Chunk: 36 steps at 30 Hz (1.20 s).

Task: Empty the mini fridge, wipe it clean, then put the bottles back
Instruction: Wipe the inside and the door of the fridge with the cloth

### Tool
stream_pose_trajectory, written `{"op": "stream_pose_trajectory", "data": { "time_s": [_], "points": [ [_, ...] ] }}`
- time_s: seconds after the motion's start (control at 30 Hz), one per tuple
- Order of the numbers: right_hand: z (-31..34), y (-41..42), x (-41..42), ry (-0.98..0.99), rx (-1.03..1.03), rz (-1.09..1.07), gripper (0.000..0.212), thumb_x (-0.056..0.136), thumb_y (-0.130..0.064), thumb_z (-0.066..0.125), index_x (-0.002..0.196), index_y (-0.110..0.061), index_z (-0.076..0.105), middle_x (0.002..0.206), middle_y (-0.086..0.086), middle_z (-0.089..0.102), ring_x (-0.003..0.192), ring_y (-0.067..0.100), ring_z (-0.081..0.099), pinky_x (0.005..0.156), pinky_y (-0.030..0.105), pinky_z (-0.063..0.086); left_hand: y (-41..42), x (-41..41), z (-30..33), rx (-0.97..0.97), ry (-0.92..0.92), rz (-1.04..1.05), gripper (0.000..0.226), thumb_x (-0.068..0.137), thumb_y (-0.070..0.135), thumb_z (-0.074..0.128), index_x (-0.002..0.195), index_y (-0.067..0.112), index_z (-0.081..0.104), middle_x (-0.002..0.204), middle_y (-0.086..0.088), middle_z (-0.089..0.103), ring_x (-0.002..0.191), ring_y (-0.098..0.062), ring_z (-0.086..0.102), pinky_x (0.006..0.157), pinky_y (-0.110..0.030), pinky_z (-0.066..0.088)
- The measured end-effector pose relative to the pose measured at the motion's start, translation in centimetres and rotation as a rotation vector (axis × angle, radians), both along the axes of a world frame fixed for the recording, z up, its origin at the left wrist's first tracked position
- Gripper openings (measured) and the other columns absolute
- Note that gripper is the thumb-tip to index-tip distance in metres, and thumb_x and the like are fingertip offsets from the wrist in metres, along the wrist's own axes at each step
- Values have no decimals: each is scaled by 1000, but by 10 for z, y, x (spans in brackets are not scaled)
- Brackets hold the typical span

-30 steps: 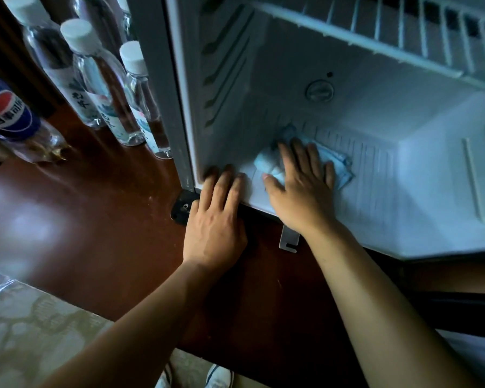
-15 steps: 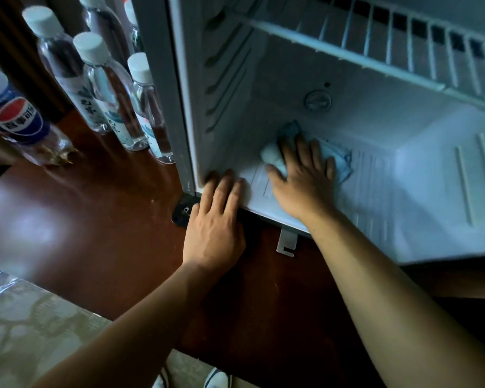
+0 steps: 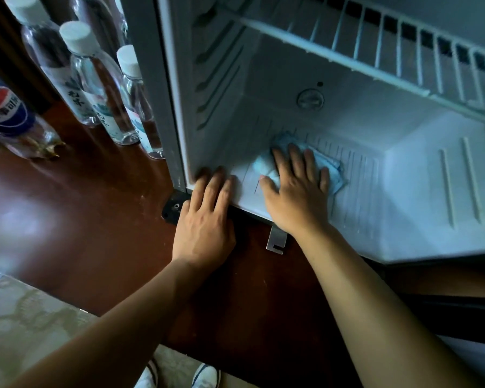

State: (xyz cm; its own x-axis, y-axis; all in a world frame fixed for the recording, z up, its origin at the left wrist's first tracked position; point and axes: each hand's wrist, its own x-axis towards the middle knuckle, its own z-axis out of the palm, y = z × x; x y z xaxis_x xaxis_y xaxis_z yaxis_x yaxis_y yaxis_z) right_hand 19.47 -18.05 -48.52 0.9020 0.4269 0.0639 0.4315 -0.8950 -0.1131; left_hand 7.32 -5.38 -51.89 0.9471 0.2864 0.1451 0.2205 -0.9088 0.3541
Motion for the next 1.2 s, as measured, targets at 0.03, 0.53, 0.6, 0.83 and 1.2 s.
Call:
{"op": "stream_pose_trajectory", "data": {
  "time_s": [0.03, 0.53, 0.6, 0.83, 1.2],
  "points": [
    [0, 2, 5, 7, 0, -7, 60, 95, -51, 36, 151, -33, 23, 162, -3, 16, 150, 24, 5, 116, 53, 5, 0, 0, -1, 0, -5, 1, 73, 77, 23, 46, 148, 9, 36, 153, -11, 37, 142, -34, 26, 104, -50, 42],
    [1, 13, 14, -37, -6, -81, 59, 97, -50, 36, 151, -32, 25, 161, 0, 18, 149, 27, 9, 116, 53, 8, -1, 2, -3, 1, -33, 12, 74, 77, 25, 39, 149, 12, 33, 152, -11, 38, 142, -33, 25, 105, -50, 42],
    [-1, 8, -7, -63, -16, -70, 59, 96, -52, 36, 151, -33, 26, 161, -1, 19, 149, 26, 9, 116, 53, 8, -2, 1, -2, -5, -29, 16, 73, 78, 25, 39, 149, 12, 32, 152, -11, 38, 142, -33, 24, 104, -50, 42],
    [-4, -1, -26, -36, -26, -47, 62, 94, -55, 33, 152, -36, 22, 162, -3, 16, 150, 24, 5, 117, 52, 4, -2, -1, -1, -14, -18, 0, 71, 80, 24, 39, 149, 9, 33, 155, -11, 35, 144, -32, 23, 107, -49, 40],
    [-2, 16, 35, -29, -13, -25, 59, 96, -55, 39, 150, -36, 27, 160, -2, 21, 148, 26, 13, 115, 54, 9, -1, 1, -2, -15, -25, 0, 72, 80, 23, 44, 150, 11, 31, 157, -10, 33, 144, -33, 21, 107, -49, 39]
  ]
}}
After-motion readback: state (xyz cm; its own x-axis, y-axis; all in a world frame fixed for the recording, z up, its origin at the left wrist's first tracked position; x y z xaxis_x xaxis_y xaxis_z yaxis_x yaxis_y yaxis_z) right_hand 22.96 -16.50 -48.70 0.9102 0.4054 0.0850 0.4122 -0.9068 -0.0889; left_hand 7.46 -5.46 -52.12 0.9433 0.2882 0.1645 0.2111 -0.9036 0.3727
